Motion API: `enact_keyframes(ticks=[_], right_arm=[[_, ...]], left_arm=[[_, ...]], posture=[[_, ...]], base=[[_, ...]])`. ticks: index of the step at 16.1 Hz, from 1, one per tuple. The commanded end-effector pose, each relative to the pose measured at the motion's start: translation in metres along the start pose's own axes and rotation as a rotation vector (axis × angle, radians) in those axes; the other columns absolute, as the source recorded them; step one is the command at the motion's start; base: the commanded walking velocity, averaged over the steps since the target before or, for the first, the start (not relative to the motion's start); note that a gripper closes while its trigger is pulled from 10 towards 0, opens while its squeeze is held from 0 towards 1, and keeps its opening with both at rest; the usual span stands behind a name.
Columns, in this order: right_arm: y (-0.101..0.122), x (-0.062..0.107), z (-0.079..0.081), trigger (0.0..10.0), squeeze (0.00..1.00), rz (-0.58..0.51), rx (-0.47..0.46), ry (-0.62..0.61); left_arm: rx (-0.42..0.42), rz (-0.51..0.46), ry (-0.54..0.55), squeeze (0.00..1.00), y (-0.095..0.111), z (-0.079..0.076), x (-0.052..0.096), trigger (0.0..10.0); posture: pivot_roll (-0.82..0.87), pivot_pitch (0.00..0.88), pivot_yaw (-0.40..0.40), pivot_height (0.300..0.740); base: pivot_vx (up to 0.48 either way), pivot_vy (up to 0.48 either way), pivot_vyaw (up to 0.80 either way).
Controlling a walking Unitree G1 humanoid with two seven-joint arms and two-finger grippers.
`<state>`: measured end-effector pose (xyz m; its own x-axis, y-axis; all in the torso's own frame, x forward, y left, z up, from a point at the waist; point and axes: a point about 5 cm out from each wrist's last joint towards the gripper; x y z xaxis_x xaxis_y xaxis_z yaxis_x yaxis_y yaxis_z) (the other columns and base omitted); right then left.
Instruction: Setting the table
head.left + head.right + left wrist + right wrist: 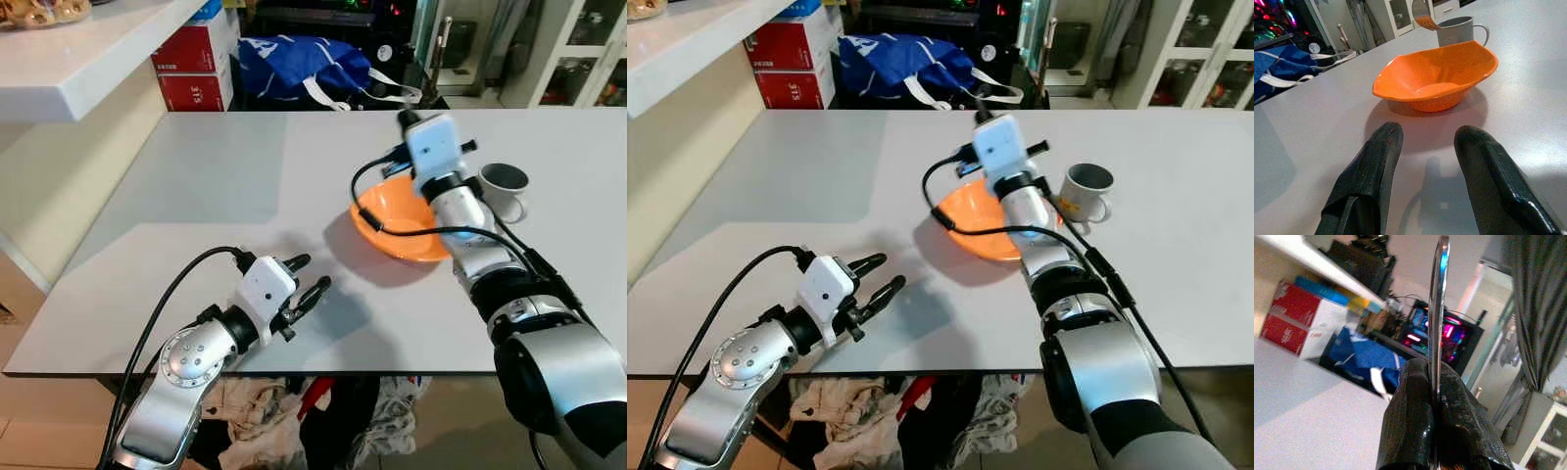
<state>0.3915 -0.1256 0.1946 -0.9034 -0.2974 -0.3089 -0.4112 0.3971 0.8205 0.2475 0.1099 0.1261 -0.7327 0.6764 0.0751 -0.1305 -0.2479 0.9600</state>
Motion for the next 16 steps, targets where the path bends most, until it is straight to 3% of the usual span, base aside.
enact_keyframes(ticks=[1,5,10,15,16], right_arm=[[-0.005,0.001,0.011,0.0,0.0,0.035,0.049,0.077],[-0.026,0.014,0.019,0.0,0.0,0.142,0.143,0.127],[-0.034,0.02,0.025,0.0,0.0,0.17,0.228,0.165],[-0.044,0.029,0.045,0.0,0.0,0.221,0.278,0.249],[-0.049,0.034,0.049,3.0,0.0,0.251,0.292,0.272]], left_arm=[[-0.005,-0.005,0.004,0.0,0.004,0.002,0.003,10.0],[-0.001,-0.001,0.002,0.0,0.005,0.001,0.006,10.0],[-0.005,0.019,0.006,0.0,0.004,0.001,0.016,10.0],[-0.007,0.034,0.017,0.0,0.004,0.002,0.022,10.0],[-0.007,0.037,0.018,0.0,0.004,0.002,0.023,10.0]], posture=[[0.12,0.0,0.039,0.74],[0.13,0.0,0.04,0.74],[0.16,0.0,0.041,0.74],[0.18,0.0,0.038,0.74],[0.18,0.0,0.038,0.74]], base=[[0.0,0.0,0.0],[0.0,0.0,0.0],[0.0,0.0,0.0],[0.0,0.0,0.0],[0.0,0.0,0.0]])
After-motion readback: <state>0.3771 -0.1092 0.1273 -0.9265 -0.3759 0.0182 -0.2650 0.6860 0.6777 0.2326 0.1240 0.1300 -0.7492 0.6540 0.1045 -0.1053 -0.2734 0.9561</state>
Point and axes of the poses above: a point about 5 cm out from each wrist's last joint towards the gripper, its own x axis pointing back from the gripper into the wrist, its own y axis along the axis of the wrist's last joint, z = x × y
